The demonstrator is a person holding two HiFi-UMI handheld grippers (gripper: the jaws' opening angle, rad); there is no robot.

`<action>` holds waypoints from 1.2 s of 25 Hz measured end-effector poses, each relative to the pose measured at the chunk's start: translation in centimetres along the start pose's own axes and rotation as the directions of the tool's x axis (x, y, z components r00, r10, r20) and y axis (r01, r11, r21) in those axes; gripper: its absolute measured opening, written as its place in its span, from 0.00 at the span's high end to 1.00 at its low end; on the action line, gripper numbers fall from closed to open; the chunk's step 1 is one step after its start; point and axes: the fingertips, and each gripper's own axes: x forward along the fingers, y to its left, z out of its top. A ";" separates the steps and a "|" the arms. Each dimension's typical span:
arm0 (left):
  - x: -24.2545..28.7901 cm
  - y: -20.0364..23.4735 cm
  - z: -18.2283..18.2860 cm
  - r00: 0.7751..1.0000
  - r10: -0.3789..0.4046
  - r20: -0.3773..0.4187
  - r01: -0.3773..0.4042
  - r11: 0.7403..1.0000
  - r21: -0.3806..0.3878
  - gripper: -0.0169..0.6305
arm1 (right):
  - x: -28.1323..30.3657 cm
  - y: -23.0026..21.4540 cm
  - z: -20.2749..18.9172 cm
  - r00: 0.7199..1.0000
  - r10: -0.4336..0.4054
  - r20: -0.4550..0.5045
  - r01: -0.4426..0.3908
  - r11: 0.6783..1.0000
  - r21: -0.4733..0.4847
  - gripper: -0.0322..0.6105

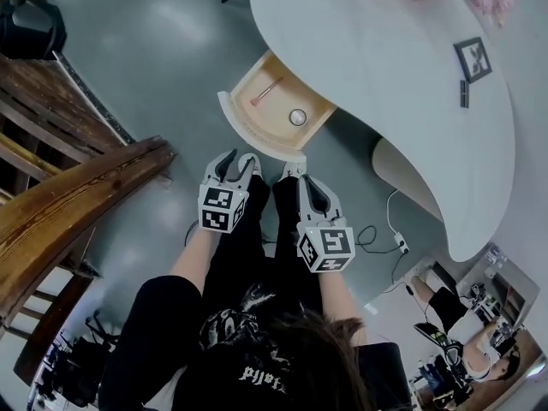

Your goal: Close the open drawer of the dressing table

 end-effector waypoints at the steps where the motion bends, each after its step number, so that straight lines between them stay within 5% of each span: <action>1: 0.4 0.1 -0.3 1.000 0.002 -0.005 -0.002 1.000 -0.003 0.70 | -0.1 0.0 0.0 1.000 -0.006 0.013 0.005 1.000 0.012 0.91; 14: 5.4 2.0 -1.4 0.997 0.015 -0.075 -0.012 0.999 0.044 0.69 | 0.0 -1.7 -1.5 0.998 -0.058 0.008 0.057 0.996 0.071 0.91; 30: 7.6 2.5 -2.6 0.987 0.032 -0.160 -0.009 0.990 0.142 0.76 | 0.9 -0.3 -1.7 1.000 0.000 -0.021 0.001 0.998 0.057 0.91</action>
